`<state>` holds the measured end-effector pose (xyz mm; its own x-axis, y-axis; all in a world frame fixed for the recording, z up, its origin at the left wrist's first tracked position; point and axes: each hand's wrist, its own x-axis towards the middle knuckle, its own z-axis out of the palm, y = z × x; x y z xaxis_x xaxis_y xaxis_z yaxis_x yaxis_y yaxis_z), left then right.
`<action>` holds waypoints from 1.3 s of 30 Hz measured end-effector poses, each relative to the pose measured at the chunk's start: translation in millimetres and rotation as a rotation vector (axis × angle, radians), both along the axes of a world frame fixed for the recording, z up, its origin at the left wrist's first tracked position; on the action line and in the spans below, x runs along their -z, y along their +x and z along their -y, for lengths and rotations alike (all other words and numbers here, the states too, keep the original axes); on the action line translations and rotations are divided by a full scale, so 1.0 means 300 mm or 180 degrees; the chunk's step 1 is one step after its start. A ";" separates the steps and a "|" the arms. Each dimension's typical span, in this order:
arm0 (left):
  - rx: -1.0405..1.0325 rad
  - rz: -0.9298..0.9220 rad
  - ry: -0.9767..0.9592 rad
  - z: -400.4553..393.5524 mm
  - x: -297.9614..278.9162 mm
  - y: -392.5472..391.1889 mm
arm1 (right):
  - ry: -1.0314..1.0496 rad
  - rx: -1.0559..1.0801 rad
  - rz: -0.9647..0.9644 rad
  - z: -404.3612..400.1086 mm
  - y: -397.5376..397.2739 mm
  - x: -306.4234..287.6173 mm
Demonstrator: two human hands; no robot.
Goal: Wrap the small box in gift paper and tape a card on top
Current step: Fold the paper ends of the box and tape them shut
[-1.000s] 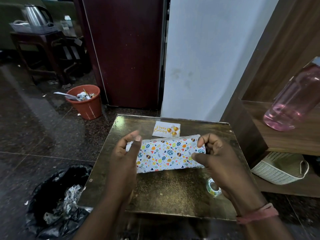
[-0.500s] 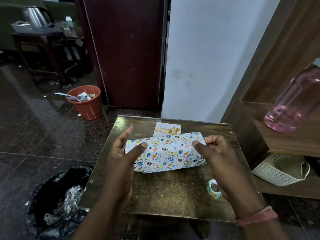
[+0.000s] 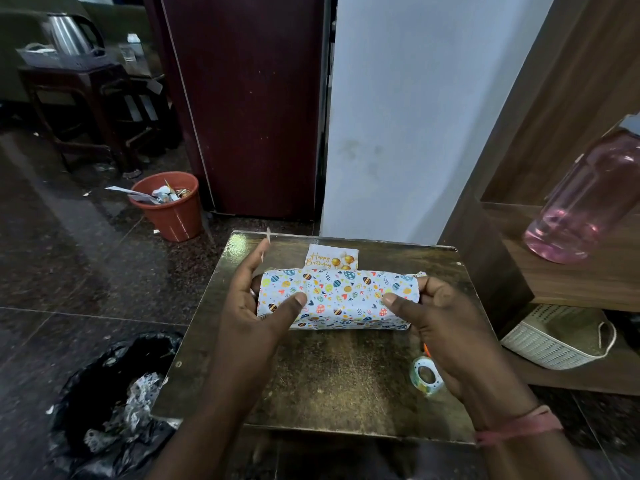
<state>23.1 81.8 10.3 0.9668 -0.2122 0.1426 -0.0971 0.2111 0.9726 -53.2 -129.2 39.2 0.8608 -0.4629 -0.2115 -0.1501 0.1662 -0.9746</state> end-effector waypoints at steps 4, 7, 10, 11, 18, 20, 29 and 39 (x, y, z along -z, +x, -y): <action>-0.0143 -0.0247 -0.0091 0.004 0.020 0.024 | -0.0160 -0.0112 0.0093 0.004 -0.007 -0.010; -0.0167 -0.0457 -0.0302 0.003 0.025 0.037 | -0.0247 -0.0302 0.0123 0.006 -0.010 -0.011; -0.0230 -0.0638 -0.0407 0.001 0.013 0.032 | -0.0389 -0.0403 0.0147 0.016 -0.011 -0.007; -0.0219 -0.0692 -0.0421 0.001 0.009 0.029 | -0.0438 -0.0436 0.0164 0.018 -0.010 -0.005; -0.0131 -0.1005 -0.0529 -0.020 0.010 0.034 | -0.0752 -0.0648 0.0225 0.017 -0.010 0.004; -0.0099 -0.0914 -0.0498 -0.021 -0.001 0.033 | -0.0637 -0.0624 0.0296 0.010 -0.010 -0.001; -0.0097 -0.0533 -0.0234 -0.001 -0.010 0.023 | 0.0000 -0.0440 0.0205 0.002 -0.006 -0.003; -0.0328 -0.0914 -0.0219 -0.010 0.005 0.033 | -0.0227 -0.0502 0.0541 -0.019 -0.011 -0.027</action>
<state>33.1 84.9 8.9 0.9855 -0.1102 -0.1289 0.1553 0.2806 0.9472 -56.4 -123.3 47.4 0.9440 -0.3286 -0.0290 -0.0016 0.0835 -0.9965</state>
